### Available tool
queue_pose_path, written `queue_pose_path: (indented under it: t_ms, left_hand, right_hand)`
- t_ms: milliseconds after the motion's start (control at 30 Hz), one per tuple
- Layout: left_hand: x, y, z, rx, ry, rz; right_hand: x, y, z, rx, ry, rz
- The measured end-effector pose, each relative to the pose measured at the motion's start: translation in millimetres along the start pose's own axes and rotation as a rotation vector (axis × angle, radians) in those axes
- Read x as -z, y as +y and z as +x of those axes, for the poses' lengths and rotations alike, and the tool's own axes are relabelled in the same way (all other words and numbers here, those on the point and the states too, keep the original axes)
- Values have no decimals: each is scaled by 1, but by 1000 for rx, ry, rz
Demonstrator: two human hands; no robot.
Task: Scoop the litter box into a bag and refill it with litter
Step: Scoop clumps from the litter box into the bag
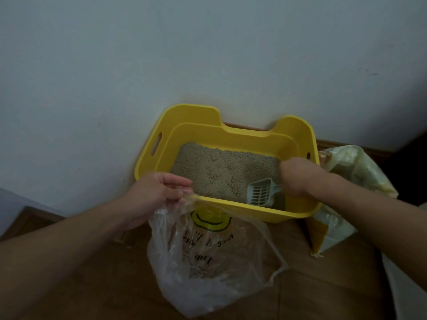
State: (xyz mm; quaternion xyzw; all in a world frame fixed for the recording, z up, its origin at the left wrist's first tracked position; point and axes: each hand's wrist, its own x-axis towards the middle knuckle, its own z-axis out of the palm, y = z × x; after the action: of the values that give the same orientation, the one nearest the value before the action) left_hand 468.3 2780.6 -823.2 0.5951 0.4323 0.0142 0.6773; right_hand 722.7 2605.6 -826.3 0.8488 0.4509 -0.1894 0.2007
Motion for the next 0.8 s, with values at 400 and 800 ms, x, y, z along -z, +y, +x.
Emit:
queue_pose_path:
  t_ms: [400, 800]
  left_hand:
    - [10, 2, 0, 10, 43, -65]
    - [14, 1, 1, 32, 52, -104]
  right_hand:
    - [-22, -30, 34, 105, 42, 147]
    - [-7, -93, 79, 186, 69, 223]
